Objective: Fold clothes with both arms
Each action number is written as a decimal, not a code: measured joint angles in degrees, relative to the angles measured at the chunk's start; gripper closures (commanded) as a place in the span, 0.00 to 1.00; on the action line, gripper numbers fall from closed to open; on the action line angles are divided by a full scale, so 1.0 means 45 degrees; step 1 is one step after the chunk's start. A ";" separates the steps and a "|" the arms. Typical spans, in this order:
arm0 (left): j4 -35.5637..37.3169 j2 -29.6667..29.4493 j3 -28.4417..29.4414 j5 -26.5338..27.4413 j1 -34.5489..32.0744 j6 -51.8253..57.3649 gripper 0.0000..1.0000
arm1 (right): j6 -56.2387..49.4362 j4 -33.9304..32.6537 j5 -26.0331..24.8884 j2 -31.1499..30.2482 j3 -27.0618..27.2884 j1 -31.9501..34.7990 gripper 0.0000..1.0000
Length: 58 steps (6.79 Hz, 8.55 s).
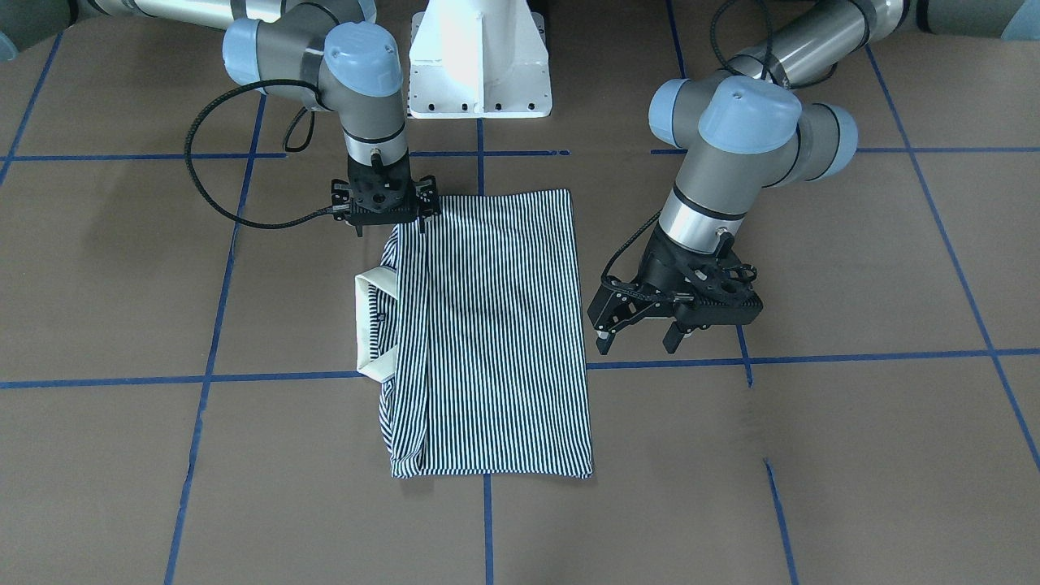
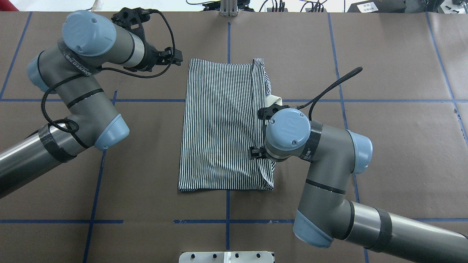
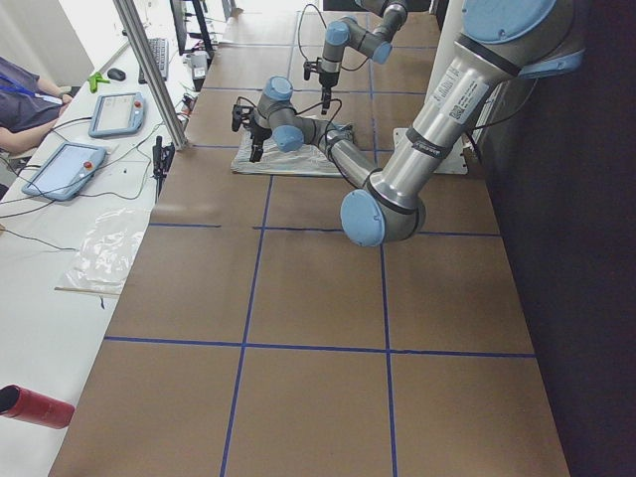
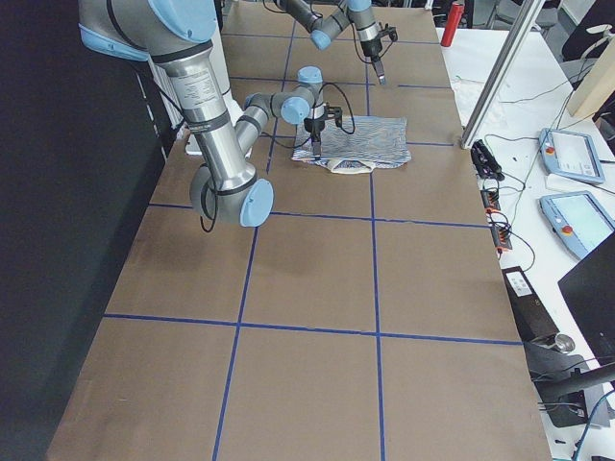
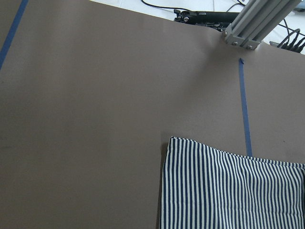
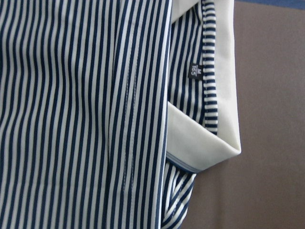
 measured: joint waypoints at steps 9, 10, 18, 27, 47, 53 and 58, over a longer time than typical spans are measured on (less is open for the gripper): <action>-0.0184 0.0060 -0.0018 -0.0003 0.0067 -0.0018 0.00 | -0.0399 -0.1064 -0.0027 0.0180 -0.0529 -0.0631 0.00; -0.0193 0.0051 -0.0016 -0.0003 0.0075 -0.0024 0.00 | -0.0427 -0.1266 -0.0037 0.0134 -0.0495 -0.0606 0.00; -0.0187 0.0004 -0.0051 -0.0002 0.0199 -0.0064 0.00 | -0.1855 -0.2655 0.0081 -0.0812 0.1232 0.0508 0.00; -0.0216 0.0030 -0.0074 -0.0004 0.0186 -0.0039 0.00 | -0.3501 -0.1859 0.0744 0.3128 -0.4440 0.1170 0.00; -0.0139 -0.0032 -0.1006 0.0017 0.0185 -0.0115 0.00 | -0.6117 0.0433 0.0724 0.3442 -0.6447 0.3158 0.00; -0.0138 -0.0033 -0.1025 0.0005 0.0186 -0.0057 0.00 | -0.6157 0.0626 0.0738 0.3599 -0.6829 0.3186 0.00; -0.0138 -0.0048 -0.1016 -0.0002 0.0185 -0.0067 0.00 | -0.6606 0.0569 0.0745 0.3492 -0.6853 0.3533 0.00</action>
